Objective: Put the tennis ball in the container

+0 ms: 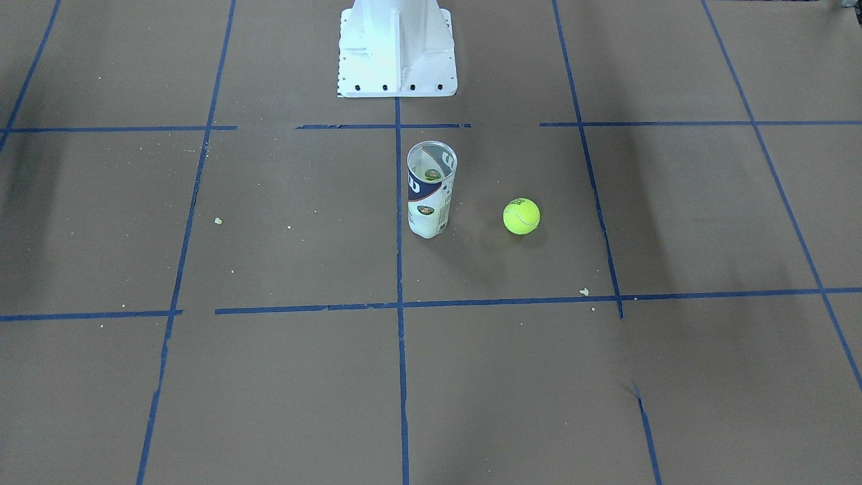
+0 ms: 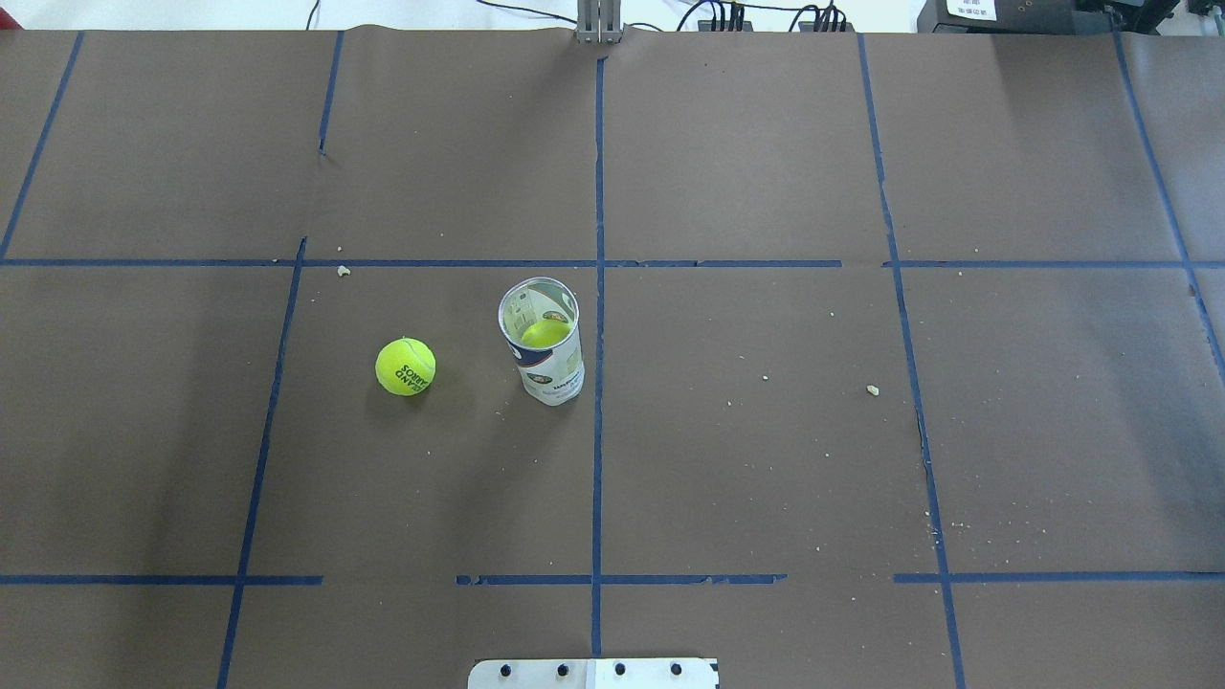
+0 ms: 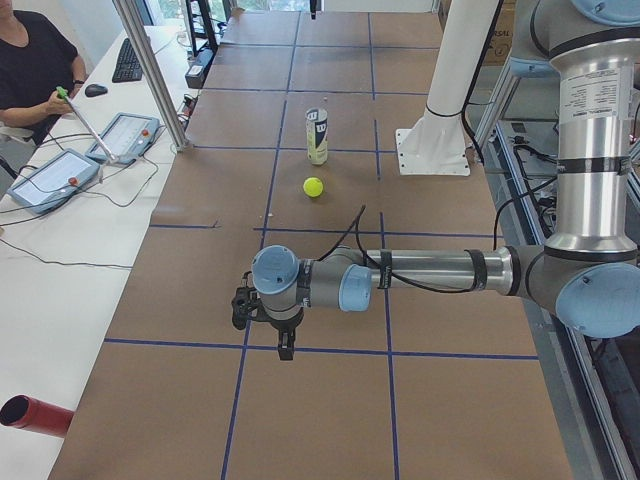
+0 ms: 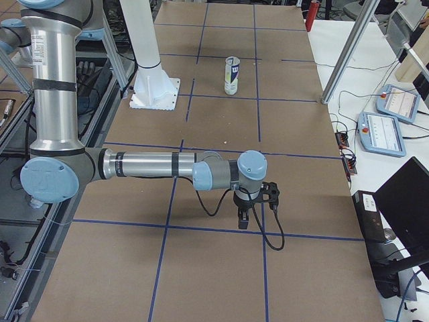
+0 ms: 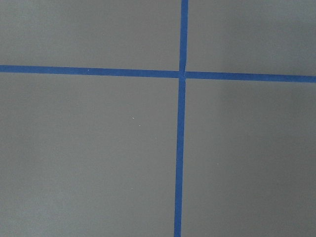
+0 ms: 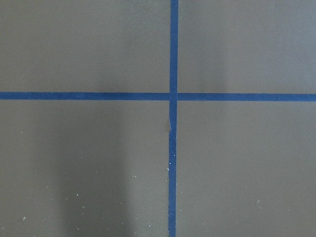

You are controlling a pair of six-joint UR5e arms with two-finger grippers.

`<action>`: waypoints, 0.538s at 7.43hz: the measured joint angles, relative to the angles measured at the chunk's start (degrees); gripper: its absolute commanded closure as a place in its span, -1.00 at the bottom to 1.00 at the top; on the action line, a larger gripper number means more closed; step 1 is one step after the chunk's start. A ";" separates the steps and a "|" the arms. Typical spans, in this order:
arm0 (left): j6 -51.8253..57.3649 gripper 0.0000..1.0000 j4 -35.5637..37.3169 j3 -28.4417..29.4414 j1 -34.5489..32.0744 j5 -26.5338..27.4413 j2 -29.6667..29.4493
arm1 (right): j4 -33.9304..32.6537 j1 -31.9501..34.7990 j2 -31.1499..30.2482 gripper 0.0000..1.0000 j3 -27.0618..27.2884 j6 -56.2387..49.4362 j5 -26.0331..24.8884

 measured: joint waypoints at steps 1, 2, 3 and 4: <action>-0.02 -1.00 0.00 -0.05 0.00 0.02 -0.01 | 0.00 0.01 0.00 -1.00 0.00 0.00 0.00; -0.11 -1.00 0.00 -0.38 0.01 0.06 -0.09 | 0.00 0.02 0.00 -1.00 0.00 0.00 0.00; -0.38 -1.00 0.03 -1.50 0.02 0.12 -0.16 | 0.00 0.00 0.00 -1.00 0.00 0.00 0.00; -1.01 -1.00 0.11 -3.65 0.00 0.20 -0.11 | 0.00 -0.01 0.00 -1.00 0.00 0.00 0.00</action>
